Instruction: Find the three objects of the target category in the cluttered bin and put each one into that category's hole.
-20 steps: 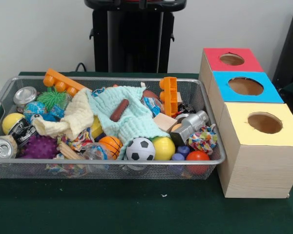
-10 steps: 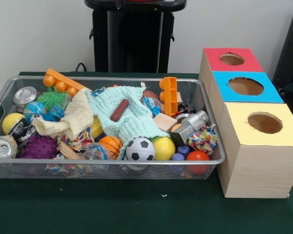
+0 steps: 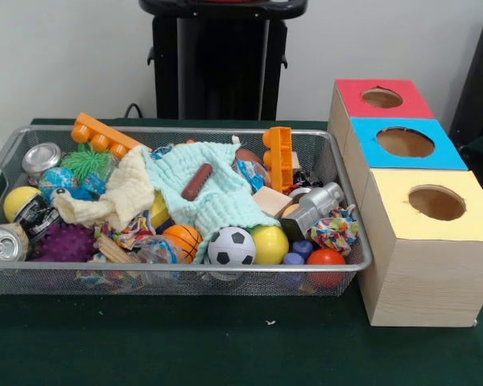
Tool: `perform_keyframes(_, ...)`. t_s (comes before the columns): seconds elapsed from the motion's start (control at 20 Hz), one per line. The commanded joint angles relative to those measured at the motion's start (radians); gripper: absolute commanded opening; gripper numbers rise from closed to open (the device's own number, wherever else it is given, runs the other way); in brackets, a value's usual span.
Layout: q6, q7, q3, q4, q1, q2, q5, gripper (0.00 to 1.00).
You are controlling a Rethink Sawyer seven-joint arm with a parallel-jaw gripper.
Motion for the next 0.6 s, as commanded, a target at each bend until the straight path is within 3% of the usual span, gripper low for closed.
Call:
perform_keyframes(0.05,0.058,0.133,0.029,-0.058,0.091,0.099,-0.016,1.0)
perform_keyframes(0.3,-0.083,0.187,-0.009,-0.03,0.148,0.163,-0.019,1.0)
perform_keyframes(0.5,-0.066,0.218,-0.053,-0.035,0.201,0.2,-0.003,1.0)
perform_keyframes(0.6,-0.103,0.228,-0.062,-0.03,0.215,0.223,0.002,1.0)
